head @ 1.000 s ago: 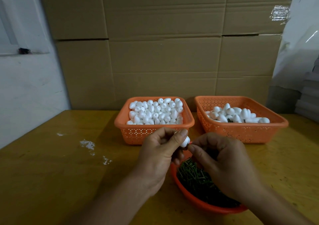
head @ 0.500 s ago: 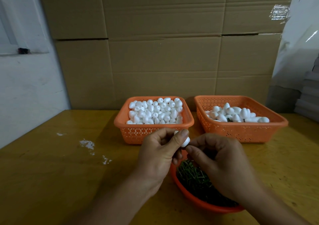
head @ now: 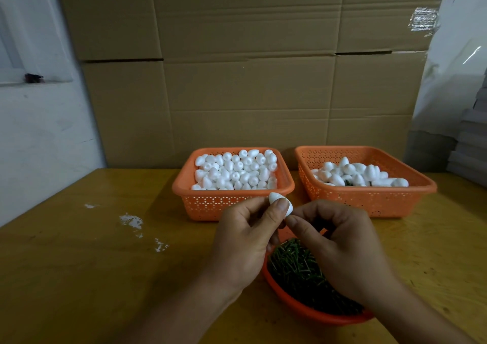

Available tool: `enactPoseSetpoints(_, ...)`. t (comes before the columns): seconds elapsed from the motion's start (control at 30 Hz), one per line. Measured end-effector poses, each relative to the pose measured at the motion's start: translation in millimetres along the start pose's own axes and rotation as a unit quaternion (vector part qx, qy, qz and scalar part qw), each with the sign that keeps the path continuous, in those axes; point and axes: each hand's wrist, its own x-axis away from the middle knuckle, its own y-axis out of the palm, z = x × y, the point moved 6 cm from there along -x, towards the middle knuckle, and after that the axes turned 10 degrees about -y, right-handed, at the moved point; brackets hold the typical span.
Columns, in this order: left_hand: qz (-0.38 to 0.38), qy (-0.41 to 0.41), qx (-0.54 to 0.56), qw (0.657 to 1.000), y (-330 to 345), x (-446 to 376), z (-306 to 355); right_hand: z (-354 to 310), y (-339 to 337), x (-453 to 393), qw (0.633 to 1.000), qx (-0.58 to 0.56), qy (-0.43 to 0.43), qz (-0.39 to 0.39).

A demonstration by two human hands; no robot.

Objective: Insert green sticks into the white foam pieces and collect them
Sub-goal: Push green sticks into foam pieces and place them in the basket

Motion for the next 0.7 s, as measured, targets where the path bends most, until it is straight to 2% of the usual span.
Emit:
enactPoseSetpoints(0.33,-0.007,0.025,-0.056,0.998,0.6,0.4,1.2,-2.9,3.1,1.0,1.0,-0.008,-0.019,-0.006)
enactPoseSetpoints(0.7,-0.013,0.022,-0.045,0.999,1.7,1.3,3.1,-6.6,6.2,0.6,0.998,-0.043,-0.035,-0.009)
